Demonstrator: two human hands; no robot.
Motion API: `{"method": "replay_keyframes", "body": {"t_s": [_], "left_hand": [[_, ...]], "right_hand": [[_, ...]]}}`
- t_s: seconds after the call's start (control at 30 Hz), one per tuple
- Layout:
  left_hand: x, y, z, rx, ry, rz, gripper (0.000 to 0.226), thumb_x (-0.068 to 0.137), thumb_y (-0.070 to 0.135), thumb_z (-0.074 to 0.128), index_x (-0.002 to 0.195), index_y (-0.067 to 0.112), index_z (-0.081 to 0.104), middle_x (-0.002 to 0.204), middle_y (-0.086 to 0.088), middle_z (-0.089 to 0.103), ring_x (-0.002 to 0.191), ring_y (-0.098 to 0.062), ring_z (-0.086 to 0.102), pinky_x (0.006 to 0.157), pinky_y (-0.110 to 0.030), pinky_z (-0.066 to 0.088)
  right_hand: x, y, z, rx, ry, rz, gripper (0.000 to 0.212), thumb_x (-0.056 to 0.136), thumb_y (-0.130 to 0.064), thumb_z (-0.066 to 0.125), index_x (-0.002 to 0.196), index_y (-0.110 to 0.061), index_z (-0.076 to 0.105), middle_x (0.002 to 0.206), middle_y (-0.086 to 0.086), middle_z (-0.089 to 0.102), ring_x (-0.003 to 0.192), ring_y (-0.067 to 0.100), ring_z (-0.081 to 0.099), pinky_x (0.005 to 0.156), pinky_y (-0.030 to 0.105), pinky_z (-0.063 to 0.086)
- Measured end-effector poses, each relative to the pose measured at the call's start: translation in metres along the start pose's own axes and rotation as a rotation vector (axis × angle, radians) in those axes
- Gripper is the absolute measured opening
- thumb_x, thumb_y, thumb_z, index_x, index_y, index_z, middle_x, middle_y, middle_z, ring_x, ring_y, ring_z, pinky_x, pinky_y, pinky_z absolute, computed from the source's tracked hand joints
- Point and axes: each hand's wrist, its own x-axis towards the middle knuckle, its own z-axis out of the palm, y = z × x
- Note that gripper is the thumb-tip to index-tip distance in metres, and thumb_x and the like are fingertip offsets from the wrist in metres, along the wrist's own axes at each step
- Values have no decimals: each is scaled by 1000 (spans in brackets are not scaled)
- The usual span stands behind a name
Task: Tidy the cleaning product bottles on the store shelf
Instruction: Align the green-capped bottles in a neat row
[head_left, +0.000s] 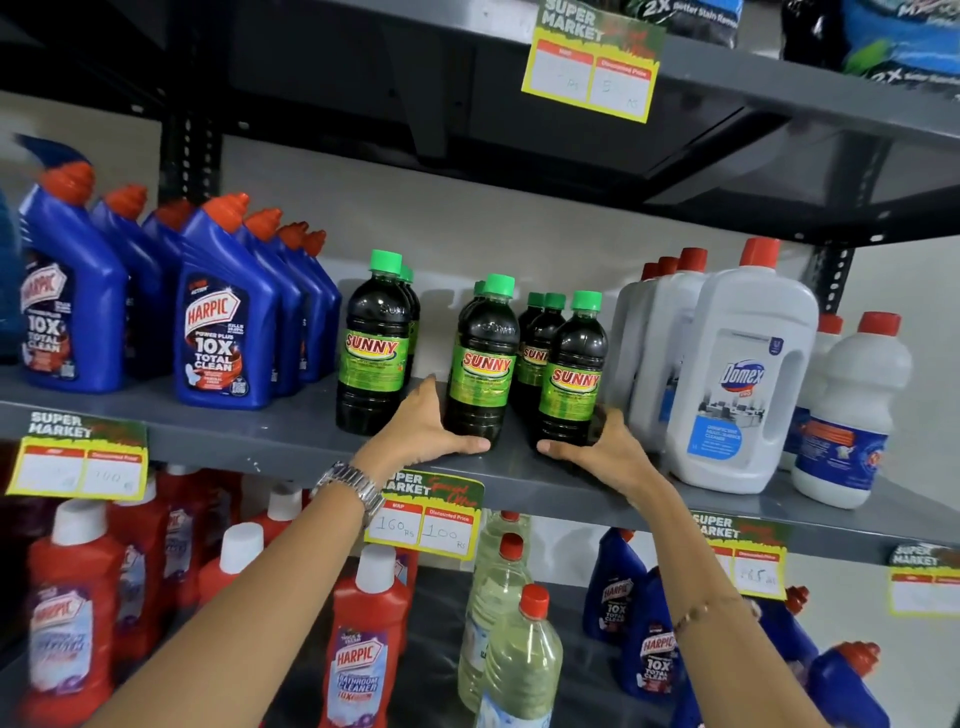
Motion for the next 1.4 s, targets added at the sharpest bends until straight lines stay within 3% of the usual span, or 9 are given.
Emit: {"method": "replay_keyframes", "body": {"t_s": [0.07,0.13,0.23,0.3,0.37,0.53,0.83,1.1,1.4], "left_hand": [[-17,-1,-4,-49,174,104,98,66,34,81,142,11,23,139,-7,41,127,-21,40,104,-41,38],[-37,-6,-15,-38,495,274,77,69,35,78,131,21,36,117,6,50,109,-12,51,88,-35,47],[-46,-17,-42,61,829,369,70,68,29,79,125,19,40,111,4,52,99,-12,54,81,-36,48],[-36,-28,-60,17,732,242,90,64,29,83,135,10,31,126,-9,47,114,-21,49,94,-41,43],[-20,-39,-75,-50,454,84,109,58,30,87,141,6,20,139,-14,37,127,-25,38,105,-41,34],[2,-64,-90,-122,-28,62,92,57,25,89,131,17,36,119,8,52,116,-12,48,96,-25,36],[5,-76,-89,-174,97,33,85,51,32,90,122,17,45,117,1,60,105,-14,53,84,-26,38],[2,-75,-92,-198,90,2,84,53,28,89,125,16,47,123,-3,60,112,-20,53,95,-33,41],[3,-73,-93,-197,66,-25,83,55,27,89,125,18,45,123,-2,59,101,-12,49,86,-25,36]], "right_hand": [[-21,-2,9,-79,248,-44,89,67,-53,71,135,-14,31,133,9,48,120,26,49,95,42,43],[-44,-11,28,-12,508,-191,58,74,-44,68,120,-20,43,105,0,60,99,22,60,79,37,49],[-50,-37,60,-5,364,-272,56,73,-37,70,120,-20,44,100,-3,58,96,19,59,74,30,46],[-33,-55,74,-80,167,-181,80,69,-38,74,132,-12,32,122,8,50,112,26,50,84,32,40],[-13,-72,77,98,41,-13,91,64,-31,80,134,-6,26,130,12,46,119,28,45,94,33,39],[6,-69,80,288,-42,50,75,60,-21,84,121,-9,43,101,-2,61,88,4,54,64,15,41],[0,-69,83,82,20,-5,84,53,-54,80,123,-20,47,116,-4,58,108,16,53,87,27,39],[-1,-75,88,48,-6,-22,82,58,-54,77,126,-19,46,121,-1,60,109,16,54,89,27,42],[0,-73,88,62,-48,-57,77,65,-50,75,129,-18,46,125,0,58,114,18,52,90,26,39]]}}
